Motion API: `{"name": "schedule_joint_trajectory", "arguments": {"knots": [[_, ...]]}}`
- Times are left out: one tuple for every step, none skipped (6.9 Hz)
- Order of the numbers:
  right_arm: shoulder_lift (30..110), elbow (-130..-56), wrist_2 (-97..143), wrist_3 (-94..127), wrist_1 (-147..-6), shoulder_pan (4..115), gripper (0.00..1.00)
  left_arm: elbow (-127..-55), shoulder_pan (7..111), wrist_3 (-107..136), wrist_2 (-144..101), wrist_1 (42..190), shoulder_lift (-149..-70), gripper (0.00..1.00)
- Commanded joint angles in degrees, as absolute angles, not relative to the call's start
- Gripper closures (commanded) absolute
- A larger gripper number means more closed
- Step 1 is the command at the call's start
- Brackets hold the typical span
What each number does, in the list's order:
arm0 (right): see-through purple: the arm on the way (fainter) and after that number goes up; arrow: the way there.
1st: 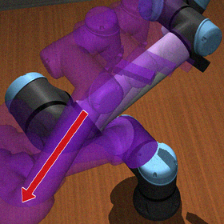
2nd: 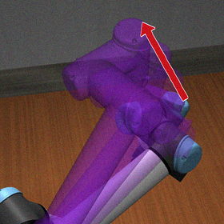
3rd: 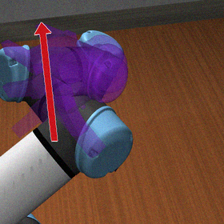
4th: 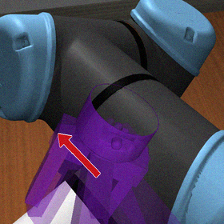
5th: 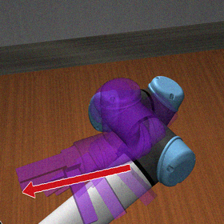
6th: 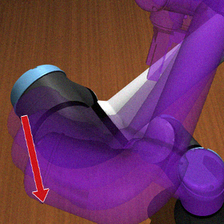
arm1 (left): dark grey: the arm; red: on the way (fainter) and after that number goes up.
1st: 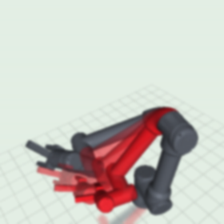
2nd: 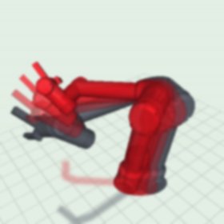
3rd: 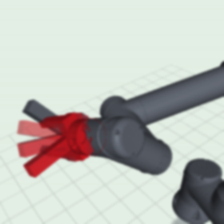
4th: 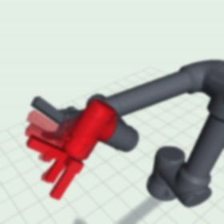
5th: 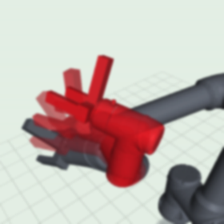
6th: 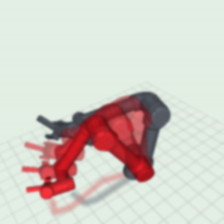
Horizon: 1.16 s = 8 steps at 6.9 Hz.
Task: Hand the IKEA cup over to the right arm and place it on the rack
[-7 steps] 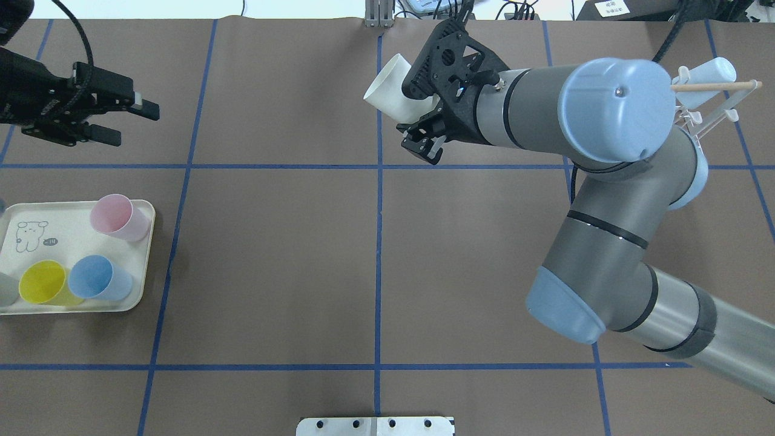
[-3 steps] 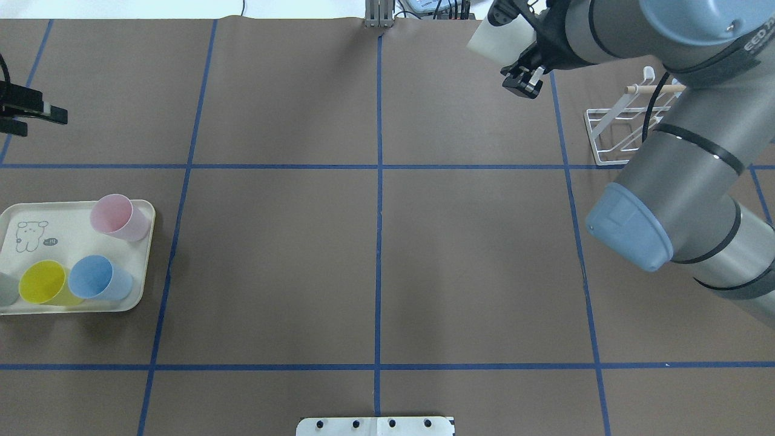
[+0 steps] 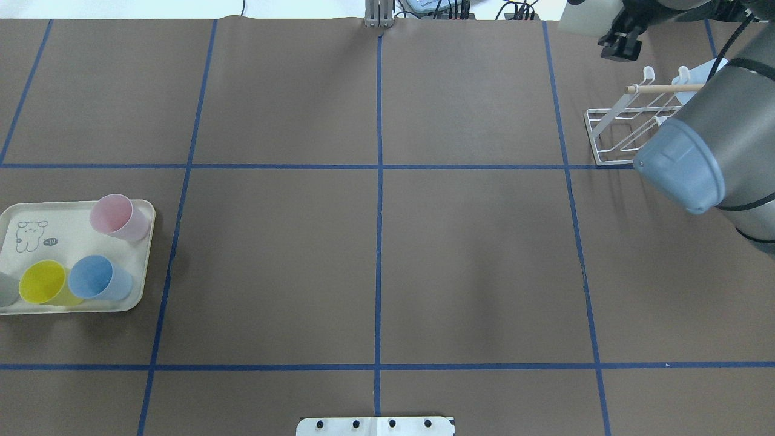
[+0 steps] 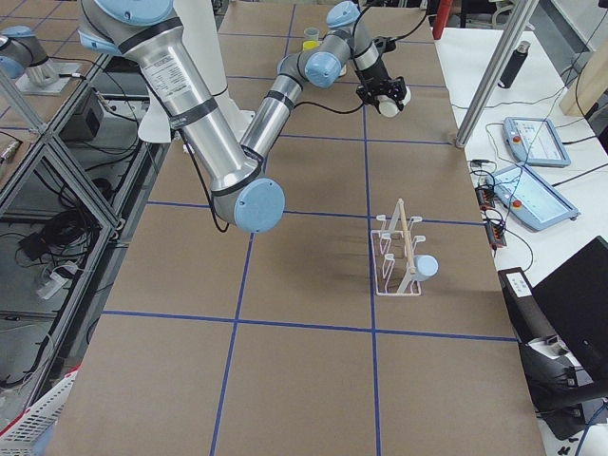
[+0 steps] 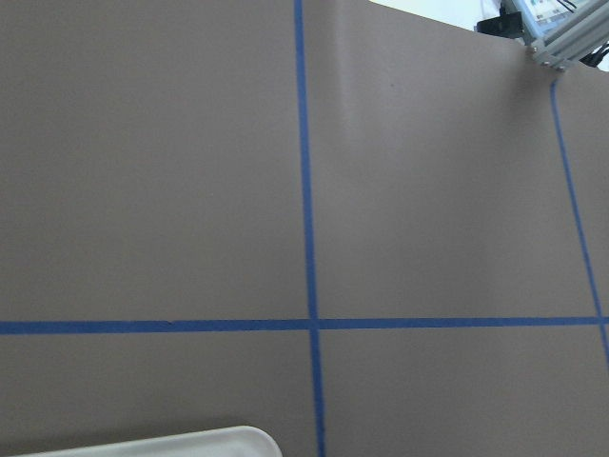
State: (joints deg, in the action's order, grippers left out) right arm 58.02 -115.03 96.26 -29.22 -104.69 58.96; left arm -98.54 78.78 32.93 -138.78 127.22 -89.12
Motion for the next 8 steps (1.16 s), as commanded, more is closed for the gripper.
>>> {"name": "schedule_joint_trajectory", "arguments": {"knots": [[61.51,-113.83,90.74,-48.69,-106.79,63.09,0.77,-97.91,79.45,29.97,-139.13,127.18,-87.63,0.0],[61.52,-111.38,87.66,-57.04,-106.35,64.06,0.77,-97.91,79.45,29.97,-139.13,127.18,-87.45,0.0],[61.52,-109.01,85.97,-62.26,-106.09,64.42,0.77,-98.0,79.45,29.97,-139.13,127.26,-87.36,0.0],[61.7,-107.24,84.57,-65.01,-105.04,64.51,0.75,-98.09,79.45,29.97,-139.13,127.27,-87.36,0.0],[64.22,-104.44,84.29,-67.65,-98.68,64.51,0.74,-98.09,79.45,30.06,-139.13,127.27,-87.36,0.0],[65.47,-100.32,84.29,-69.33,-91.3,64.86,0.73,-98.09,79.45,30.06,-139.13,127.27,-87.36,0.0],[65.48,-96.11,84.29,-72.56,-88.01,65.47,0.71,-98.26,79.45,30.15,-139.13,127.27,-87.36,0.0],[65.48,-94.32,84.37,-73.38,-87.2,65.74,0.69,-98.35,79.45,30.41,-139.13,127.35,-87.28,0.0]]}}
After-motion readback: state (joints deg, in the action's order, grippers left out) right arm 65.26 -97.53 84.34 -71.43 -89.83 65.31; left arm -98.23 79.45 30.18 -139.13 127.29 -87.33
